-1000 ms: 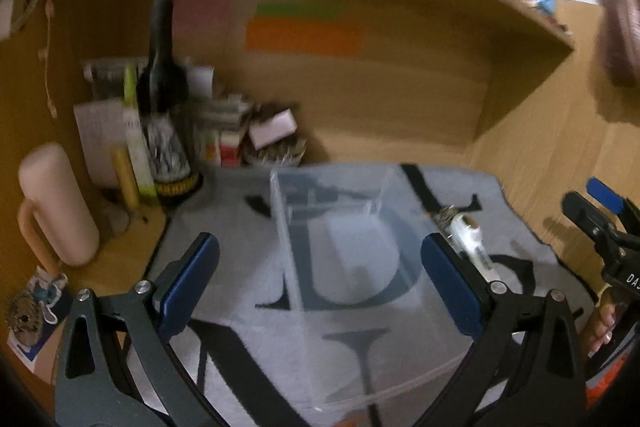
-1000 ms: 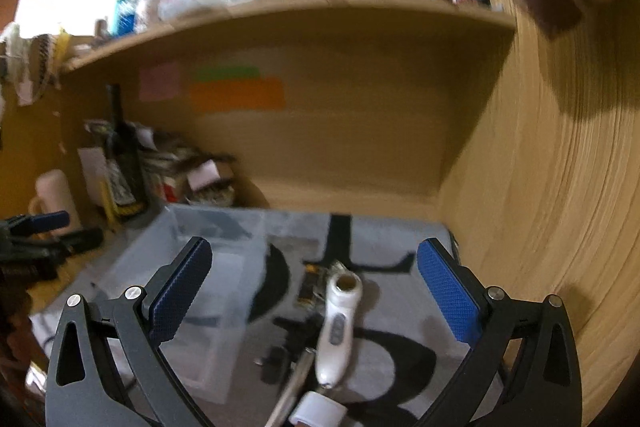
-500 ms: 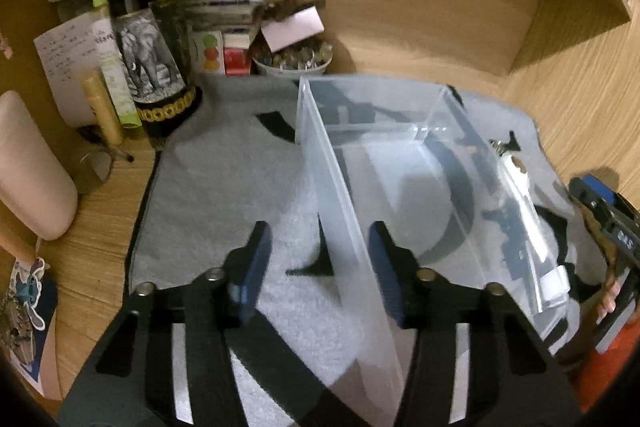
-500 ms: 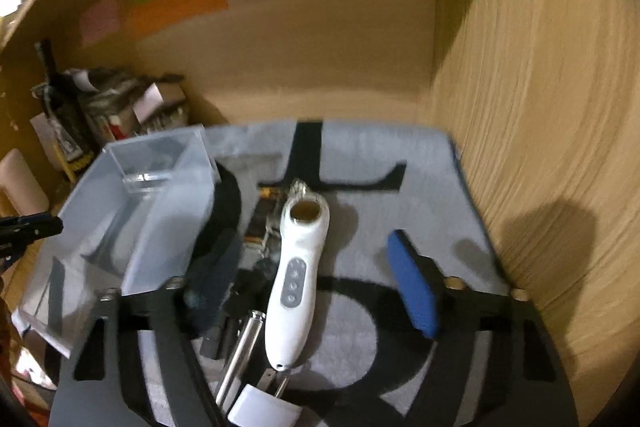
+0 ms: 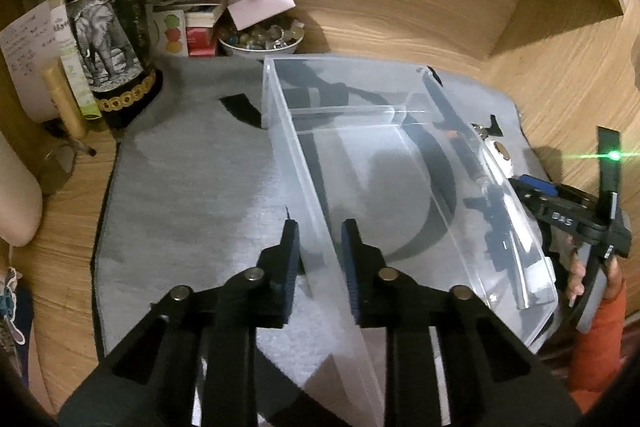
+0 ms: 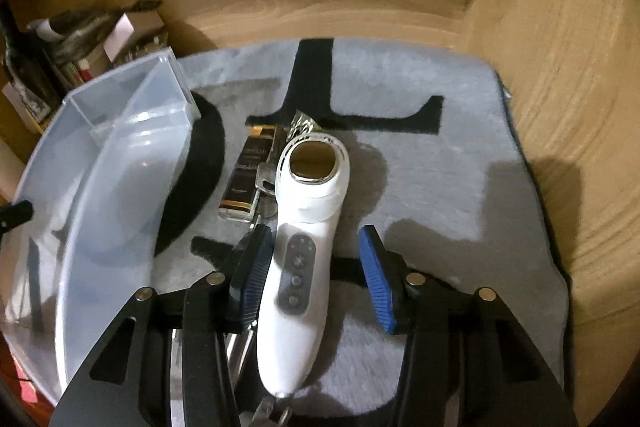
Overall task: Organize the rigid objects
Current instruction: 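Lower the right tool onto the white facial device and close on it, then lift the white device with the right tool and release it inside the clear box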
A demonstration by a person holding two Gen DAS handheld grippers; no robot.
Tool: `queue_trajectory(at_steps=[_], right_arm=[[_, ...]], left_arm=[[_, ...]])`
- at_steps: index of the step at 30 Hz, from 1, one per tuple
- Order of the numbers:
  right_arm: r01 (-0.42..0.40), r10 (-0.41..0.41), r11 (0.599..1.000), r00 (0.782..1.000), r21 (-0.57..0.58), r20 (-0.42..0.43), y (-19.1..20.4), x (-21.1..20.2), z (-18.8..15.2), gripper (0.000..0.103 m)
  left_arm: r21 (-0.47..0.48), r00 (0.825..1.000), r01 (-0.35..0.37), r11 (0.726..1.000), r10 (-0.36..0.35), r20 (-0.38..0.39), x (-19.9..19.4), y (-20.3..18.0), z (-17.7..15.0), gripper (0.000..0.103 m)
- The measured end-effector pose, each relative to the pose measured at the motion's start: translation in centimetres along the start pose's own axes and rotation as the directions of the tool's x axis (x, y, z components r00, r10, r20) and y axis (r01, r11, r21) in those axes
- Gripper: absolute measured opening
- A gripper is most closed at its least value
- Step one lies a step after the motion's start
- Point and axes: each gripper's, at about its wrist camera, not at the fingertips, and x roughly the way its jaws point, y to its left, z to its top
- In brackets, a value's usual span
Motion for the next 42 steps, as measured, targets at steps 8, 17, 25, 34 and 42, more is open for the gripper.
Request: queue_trajectory(at_steps=[8,17,25,34,42], right_arm=[[0.007,-0.007,1.0,0.998,0.0,-0.061,-0.1,2.2,1.3,0.033],[0.03,-0.031,0.999,0.999,-0.015,-0.013,0.4,1.0,1.2,0.033],[0.019,-0.017,1.0,0.994,-0.016,0.105,0.7,-3.3,1.2,0.033],[-0.005,0.019,0.999,0.966,-0.053,0.258,2.7,-7.8,2.0,0.033],[-0.056,0.091,0.992,0.935,-0.112,0.342,5.1,-10.3,3.2,0.033]], left_arm=[[0.015,0.999,-0.017,1.0,0.016,0.032,0.2,-0.6,-0.1,0.016],[0.028,0.999,-0.033,0.999,0.032,0.04,0.2,-0.6,0.0,0.016],[0.023,0.998,-0.052,0.998,0.051,0.033,0.5,-0.6,0.2,0.016],[0.035,0.998,-0.058,0.998,0.056,0.032,0.6,-0.5,0.2,0.016],[0.035,0.998,-0.05,0.998,0.049,0.037,0.5,-0.4,0.2,0.016]])
